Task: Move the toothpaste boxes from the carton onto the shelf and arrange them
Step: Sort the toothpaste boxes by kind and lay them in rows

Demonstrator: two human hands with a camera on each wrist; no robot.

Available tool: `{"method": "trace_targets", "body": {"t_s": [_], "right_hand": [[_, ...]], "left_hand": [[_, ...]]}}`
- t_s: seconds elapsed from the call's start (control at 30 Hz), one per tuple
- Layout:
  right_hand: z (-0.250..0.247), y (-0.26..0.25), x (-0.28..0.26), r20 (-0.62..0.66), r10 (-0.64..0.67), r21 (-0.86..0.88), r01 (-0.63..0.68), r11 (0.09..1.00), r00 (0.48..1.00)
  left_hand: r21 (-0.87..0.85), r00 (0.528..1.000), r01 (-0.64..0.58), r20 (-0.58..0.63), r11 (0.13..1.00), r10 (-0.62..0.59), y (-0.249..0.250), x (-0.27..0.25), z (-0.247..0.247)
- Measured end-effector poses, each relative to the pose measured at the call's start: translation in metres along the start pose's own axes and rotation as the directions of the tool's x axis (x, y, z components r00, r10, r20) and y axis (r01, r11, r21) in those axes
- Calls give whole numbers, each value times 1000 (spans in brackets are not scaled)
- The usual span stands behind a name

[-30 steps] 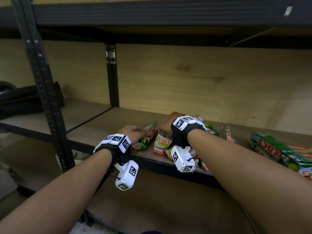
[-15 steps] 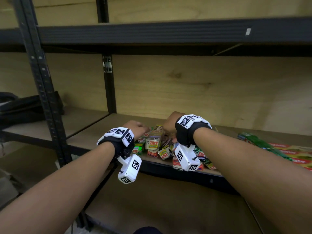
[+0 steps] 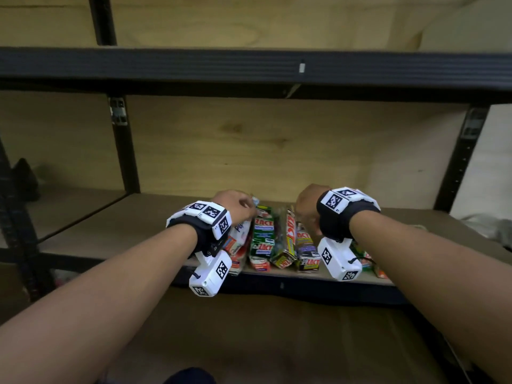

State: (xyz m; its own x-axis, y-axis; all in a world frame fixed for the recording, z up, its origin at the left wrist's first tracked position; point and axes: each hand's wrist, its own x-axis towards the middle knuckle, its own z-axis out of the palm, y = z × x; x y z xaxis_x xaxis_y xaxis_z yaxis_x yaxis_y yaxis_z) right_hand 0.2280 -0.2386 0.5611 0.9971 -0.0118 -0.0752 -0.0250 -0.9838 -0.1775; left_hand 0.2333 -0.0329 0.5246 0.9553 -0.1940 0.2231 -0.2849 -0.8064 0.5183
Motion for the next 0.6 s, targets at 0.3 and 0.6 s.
{"method": "trace_targets", "body": {"t_s": [0.3,0.6], "right_hand": [[54,59,16,134,99,-140,-80,987,986],[58,42,-9,197,30,149,-60,987,980]], "left_hand": [[240,980,-132,174,962,91,48,9,47],[354,963,-138,266,925,42,51,18,58]]}}
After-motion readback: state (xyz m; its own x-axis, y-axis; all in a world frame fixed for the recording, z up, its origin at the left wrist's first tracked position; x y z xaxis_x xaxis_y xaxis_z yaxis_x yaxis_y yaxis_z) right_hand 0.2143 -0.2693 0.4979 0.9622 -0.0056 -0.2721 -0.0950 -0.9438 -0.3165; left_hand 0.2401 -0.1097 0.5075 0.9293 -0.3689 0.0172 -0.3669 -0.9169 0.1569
